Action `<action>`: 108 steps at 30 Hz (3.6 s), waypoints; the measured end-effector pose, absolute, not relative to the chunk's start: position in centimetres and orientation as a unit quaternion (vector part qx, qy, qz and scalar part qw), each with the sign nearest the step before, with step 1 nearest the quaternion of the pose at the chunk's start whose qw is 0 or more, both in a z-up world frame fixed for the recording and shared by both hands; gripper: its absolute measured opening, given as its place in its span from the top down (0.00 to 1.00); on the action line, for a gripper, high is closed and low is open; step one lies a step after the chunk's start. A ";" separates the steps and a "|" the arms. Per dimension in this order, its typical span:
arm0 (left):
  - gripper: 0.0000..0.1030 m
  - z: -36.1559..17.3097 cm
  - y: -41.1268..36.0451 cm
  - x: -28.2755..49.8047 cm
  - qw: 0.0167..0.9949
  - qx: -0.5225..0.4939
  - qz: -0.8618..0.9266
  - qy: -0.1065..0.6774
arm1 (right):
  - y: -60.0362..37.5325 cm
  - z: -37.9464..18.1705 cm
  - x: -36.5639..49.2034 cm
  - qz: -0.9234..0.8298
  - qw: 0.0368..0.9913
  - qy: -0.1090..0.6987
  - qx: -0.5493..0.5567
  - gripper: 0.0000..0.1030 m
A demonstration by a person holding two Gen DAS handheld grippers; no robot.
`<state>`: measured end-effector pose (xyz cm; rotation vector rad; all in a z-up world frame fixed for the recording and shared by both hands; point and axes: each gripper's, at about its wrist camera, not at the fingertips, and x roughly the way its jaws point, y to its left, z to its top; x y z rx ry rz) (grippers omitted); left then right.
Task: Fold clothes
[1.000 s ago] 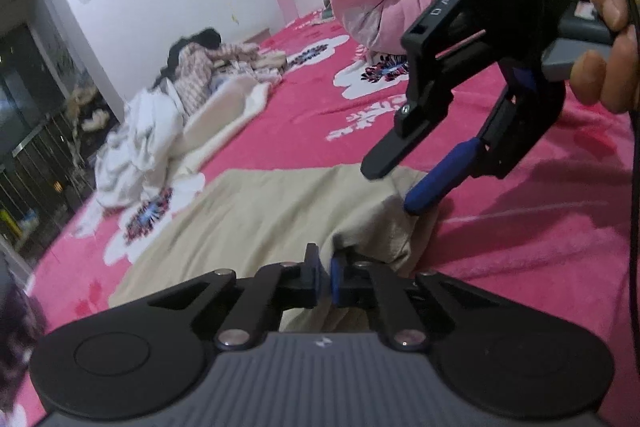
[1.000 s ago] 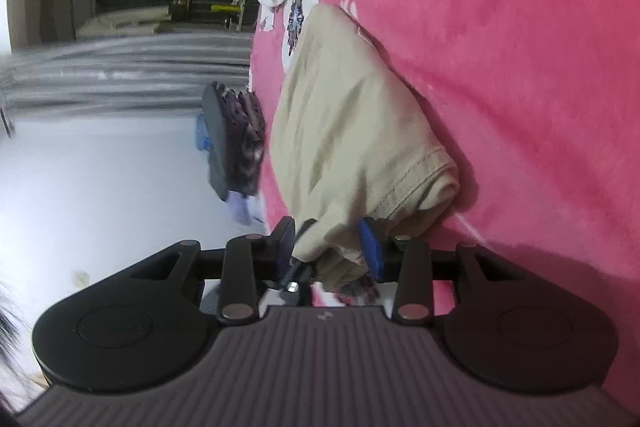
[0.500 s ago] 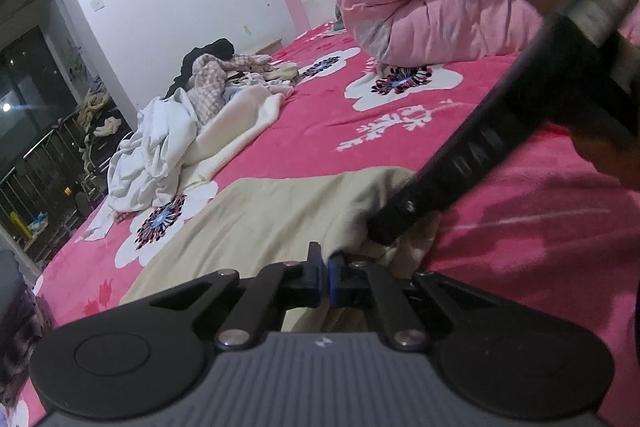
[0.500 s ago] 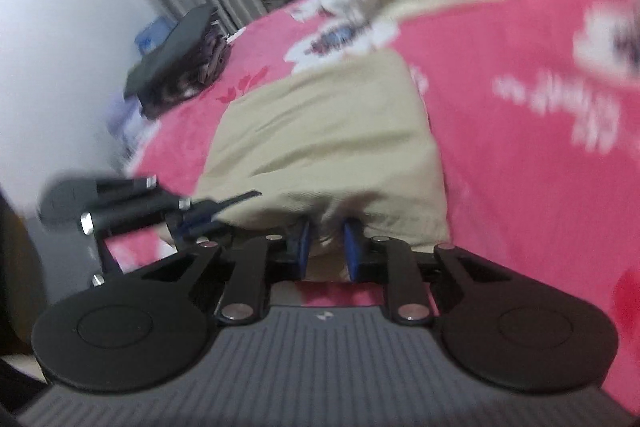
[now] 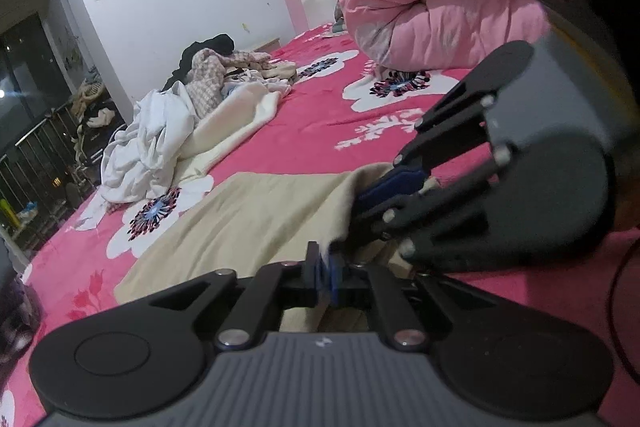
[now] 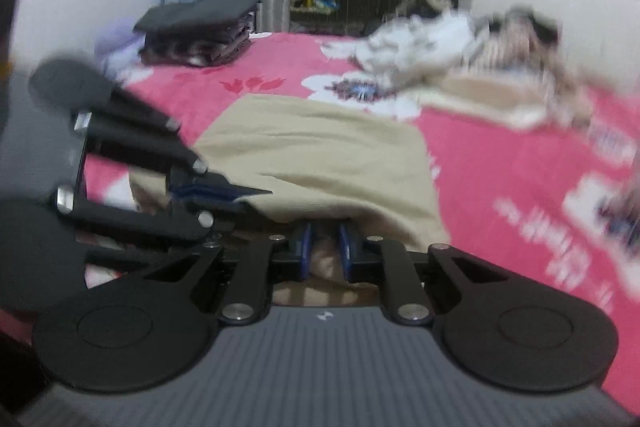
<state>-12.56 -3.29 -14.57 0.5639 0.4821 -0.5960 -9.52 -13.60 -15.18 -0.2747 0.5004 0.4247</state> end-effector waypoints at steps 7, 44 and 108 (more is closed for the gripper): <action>0.63 -12.6 -0.8 -10.9 0.889 0.179 -0.323 0.271 | -11.1 -16.8 -11.7 0.185 0.912 0.183 -0.316 0.88; 0.64 -12.3 3.3 -1.6 0.791 -0.011 -0.448 0.416 | -12.3 -16.9 -12.3 0.191 0.910 0.185 -0.318 0.81; 0.96 -19.2 -4.2 -16.1 0.771 0.566 -0.293 0.012 | -15.5 -14.3 -8.5 0.293 0.917 0.269 -0.040 0.97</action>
